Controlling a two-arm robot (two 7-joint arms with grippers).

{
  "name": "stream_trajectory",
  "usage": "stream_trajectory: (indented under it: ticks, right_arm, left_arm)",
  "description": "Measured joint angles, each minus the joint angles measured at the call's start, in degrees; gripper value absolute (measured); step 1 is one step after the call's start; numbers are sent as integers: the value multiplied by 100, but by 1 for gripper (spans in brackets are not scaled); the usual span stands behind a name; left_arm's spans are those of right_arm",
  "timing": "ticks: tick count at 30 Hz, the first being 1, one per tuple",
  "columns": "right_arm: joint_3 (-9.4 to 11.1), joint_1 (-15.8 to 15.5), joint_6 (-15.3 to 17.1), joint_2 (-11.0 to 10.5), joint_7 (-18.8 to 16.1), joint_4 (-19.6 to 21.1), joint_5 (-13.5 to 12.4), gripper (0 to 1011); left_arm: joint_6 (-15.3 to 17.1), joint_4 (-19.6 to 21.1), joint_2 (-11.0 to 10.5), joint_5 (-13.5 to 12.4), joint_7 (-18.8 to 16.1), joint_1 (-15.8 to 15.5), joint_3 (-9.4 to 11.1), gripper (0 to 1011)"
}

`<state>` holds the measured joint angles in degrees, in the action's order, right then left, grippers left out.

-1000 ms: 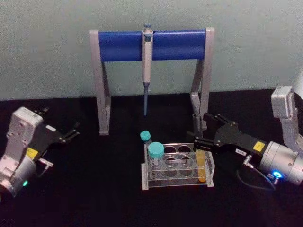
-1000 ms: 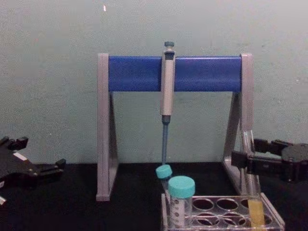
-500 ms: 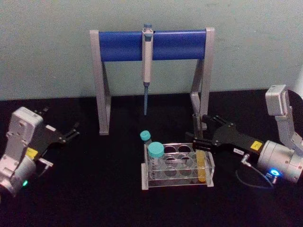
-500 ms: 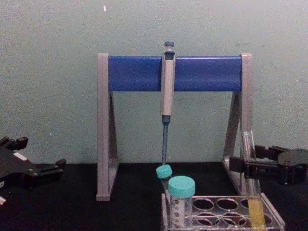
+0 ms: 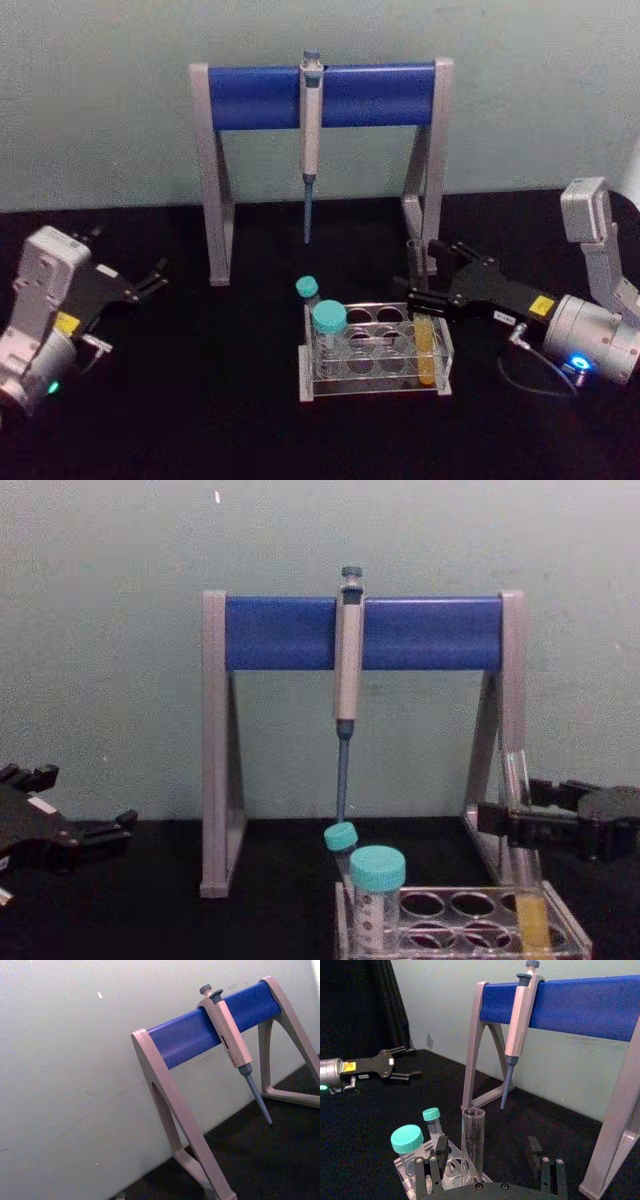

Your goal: Pick up the test tube from the test tube rack, shake it, then place it back into the test tube rack.

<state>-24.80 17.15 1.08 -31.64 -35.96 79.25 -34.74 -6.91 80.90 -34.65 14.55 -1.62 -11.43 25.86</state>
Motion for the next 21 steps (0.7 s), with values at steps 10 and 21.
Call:
stream_trajectory:
  ticks: [10, 21]
  right_arm:
    - [4, -1, -6, 0, -1, 1, 2, 988]
    - [5, -6, -7, 0, -1, 6, 2, 702]
  left_arm:
    - [0, 0, 0, 0, 0, 0, 0, 1001]
    - [0, 0, 0, 0, 0, 0, 0, 1001]
